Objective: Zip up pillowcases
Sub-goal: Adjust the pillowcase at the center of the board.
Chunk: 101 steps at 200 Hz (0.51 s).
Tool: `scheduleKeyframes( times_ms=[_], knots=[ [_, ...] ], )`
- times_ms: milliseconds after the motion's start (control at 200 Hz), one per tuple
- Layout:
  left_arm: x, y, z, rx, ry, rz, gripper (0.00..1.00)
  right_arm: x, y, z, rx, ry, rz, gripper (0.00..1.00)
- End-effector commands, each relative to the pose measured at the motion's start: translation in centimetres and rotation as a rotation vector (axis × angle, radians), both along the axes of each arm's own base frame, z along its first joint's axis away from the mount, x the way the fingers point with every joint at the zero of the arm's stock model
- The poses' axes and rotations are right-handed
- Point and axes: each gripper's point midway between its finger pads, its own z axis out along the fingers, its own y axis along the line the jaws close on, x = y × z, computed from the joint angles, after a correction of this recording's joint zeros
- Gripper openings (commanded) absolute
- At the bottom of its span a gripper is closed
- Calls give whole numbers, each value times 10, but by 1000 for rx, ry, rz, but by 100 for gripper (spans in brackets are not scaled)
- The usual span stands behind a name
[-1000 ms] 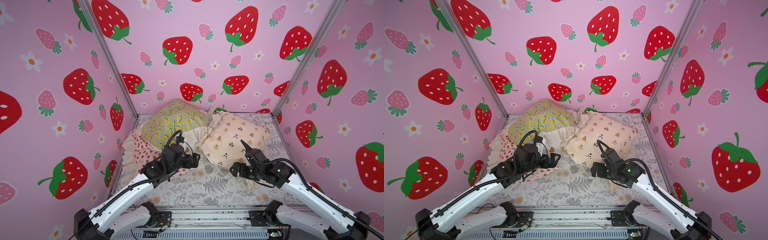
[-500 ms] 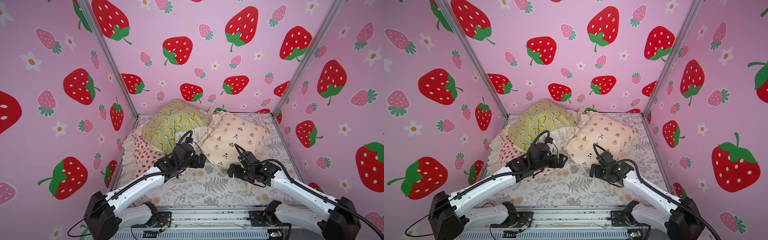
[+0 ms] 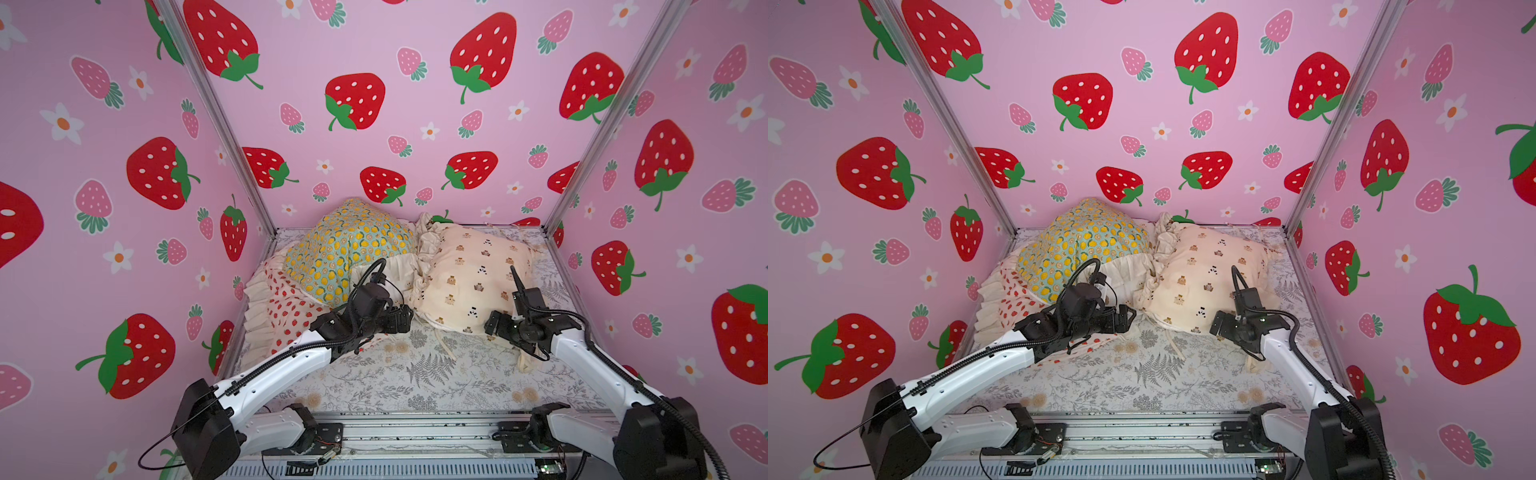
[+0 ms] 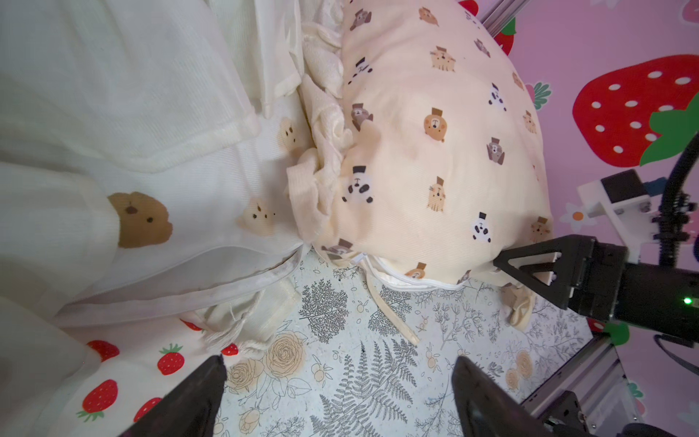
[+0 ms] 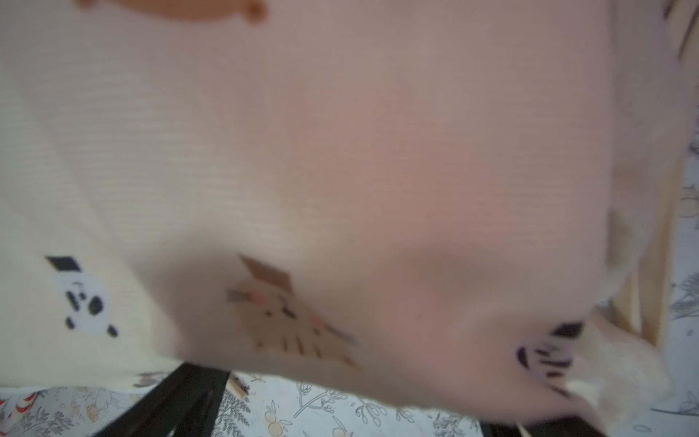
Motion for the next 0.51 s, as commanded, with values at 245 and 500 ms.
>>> scheduleKeyframes(
  times_ms=[245,500],
  knots=[
    [26,-39,-8,-126,78,40,84,35,-41,15,-8,-46,-65,99],
    [45,-70,-31,-198,110,28,77,14,-32,27,45,-62,-38,99]
  ],
)
